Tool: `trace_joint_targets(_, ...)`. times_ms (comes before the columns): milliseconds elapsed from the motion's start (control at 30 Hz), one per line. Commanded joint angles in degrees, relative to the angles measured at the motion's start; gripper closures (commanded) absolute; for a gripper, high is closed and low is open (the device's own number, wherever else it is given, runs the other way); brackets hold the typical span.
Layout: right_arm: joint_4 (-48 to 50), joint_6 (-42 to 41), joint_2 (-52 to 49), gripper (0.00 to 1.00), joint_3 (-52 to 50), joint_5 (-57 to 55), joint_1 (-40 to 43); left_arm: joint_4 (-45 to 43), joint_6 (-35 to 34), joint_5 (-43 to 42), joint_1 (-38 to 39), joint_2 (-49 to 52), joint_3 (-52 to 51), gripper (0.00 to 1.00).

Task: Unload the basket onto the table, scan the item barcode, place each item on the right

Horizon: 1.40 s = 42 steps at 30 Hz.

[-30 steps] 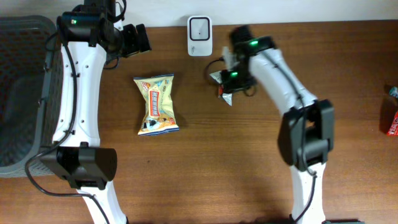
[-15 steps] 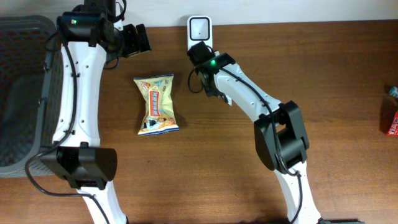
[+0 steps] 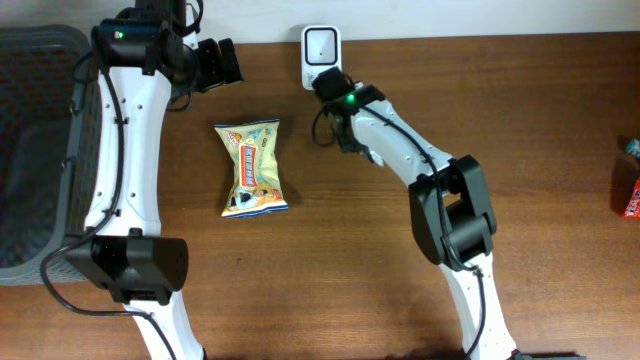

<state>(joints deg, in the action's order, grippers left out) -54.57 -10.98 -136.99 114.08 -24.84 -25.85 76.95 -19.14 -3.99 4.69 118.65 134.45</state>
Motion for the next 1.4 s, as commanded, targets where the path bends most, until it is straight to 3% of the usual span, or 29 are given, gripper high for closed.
trace_joint_targets(0,0.0,-0.72,-0.66,0.91,0.24,6.36,2.56,0.04,-0.37,0.63,-0.35,-0.5,0.04,0.01)
trace_joint_targets(67,-0.02,-0.72,-0.66,0.96,0.24,11.1,4.17,0.04,-0.39,0.63,-0.35,-0.5,0.04,0.01)
trace_joint_targets(267,-1.49,-0.7,-0.48,0.96,0.26,23.32,9.99,0.07,-0.37,0.63,-0.35,-0.5,0.02,0.01)
trace_joint_targets(567,-2.4,-0.2,0.24,0.96,0.26,64.37,20.65,0.04,-0.37,0.63,-0.35,-0.5,0.02,0.01)
trace_joint_targets(667,-3.15,0.02,0.22,0.96,0.26,72.26,23.45,0.07,-0.37,0.63,-0.35,-0.5,0.02,0.01)
trace_joint_targets(900,-8.22,3.56,-0.5,0.96,-1.03,72.46,24.2,0.04,-0.39,0.63,-0.35,-0.5,0.04,0.01)
trace_joint_targets(1133,-1.44,3.37,-0.5,0.95,-11.67,75.67,24.46,0.07,-0.37,0.63,-0.35,-0.5,0.04,0.01)
trace_joint_targets(1267,-2.16,1.44,-0.24,0.64,-12.87,64.87,25.33,0.07,-0.39,0.63,-0.35,-0.5,0.02,0.01)
trace_joint_targets(1367,-4.87,1.01,0.37,0.64,-11.72,58.45,26.49,0.04,-0.39,0.63,-0.35,-0.5,0.02,0.01)
